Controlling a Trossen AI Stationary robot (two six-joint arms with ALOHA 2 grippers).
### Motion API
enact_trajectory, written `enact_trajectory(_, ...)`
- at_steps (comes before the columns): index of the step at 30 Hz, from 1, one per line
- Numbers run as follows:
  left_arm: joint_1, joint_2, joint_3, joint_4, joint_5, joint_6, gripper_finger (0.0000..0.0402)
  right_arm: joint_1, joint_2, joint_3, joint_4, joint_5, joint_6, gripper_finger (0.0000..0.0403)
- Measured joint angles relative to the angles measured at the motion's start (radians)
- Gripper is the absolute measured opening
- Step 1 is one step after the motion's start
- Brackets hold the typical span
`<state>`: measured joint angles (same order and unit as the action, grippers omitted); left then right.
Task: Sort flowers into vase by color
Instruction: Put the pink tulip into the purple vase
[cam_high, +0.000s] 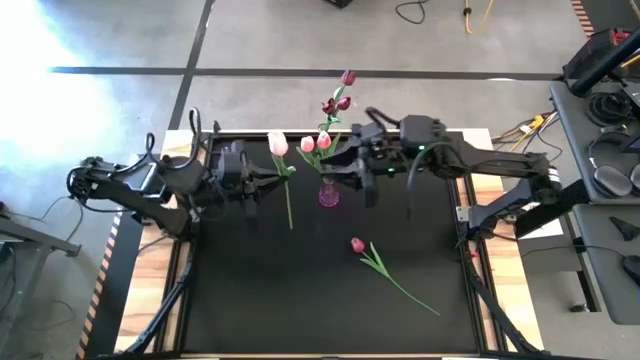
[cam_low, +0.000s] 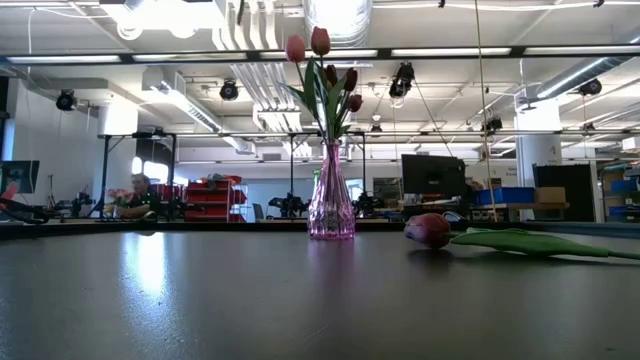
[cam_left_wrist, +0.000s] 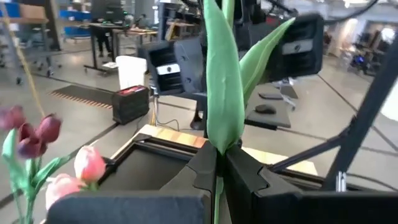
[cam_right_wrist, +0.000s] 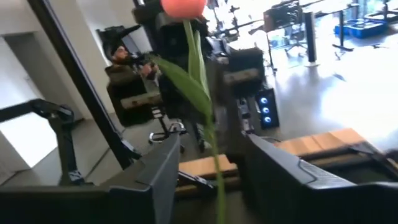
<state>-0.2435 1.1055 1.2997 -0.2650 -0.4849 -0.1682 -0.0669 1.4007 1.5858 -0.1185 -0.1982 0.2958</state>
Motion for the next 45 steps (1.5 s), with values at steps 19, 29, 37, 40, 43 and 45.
enact_trajectory(19,0.052,0.035,0.033,0.003,0.163,0.047,0.0000,0.037,0.322,0.492,-0.250,-0.010,-0.126,0.0238)
enact_trajectory(29,0.063,0.043,0.032,0.004,0.134,0.017,0.0018,0.037,0.329,0.515,-0.255,0.017,-0.206,0.0033)
enact_trajectory(37,0.075,0.048,0.031,-0.026,0.112,-0.033,0.0087,0.036,0.256,0.521,-0.308,0.081,-0.293,0.0011)
enact_trajectory(40,0.076,0.038,0.031,-0.061,0.074,-0.035,0.0120,0.036,0.211,0.522,-0.364,0.139,-0.329,0.0011)
enact_trajectory(43,0.076,0.027,0.031,-0.100,0.069,-0.043,0.0149,0.036,0.159,0.522,-0.442,0.222,-0.371,0.0010)
enact_trajectory(45,0.075,0.019,0.031,-0.129,0.050,-0.053,0.0162,0.036,0.123,0.518,-0.504,0.291,-0.395,0.0010)
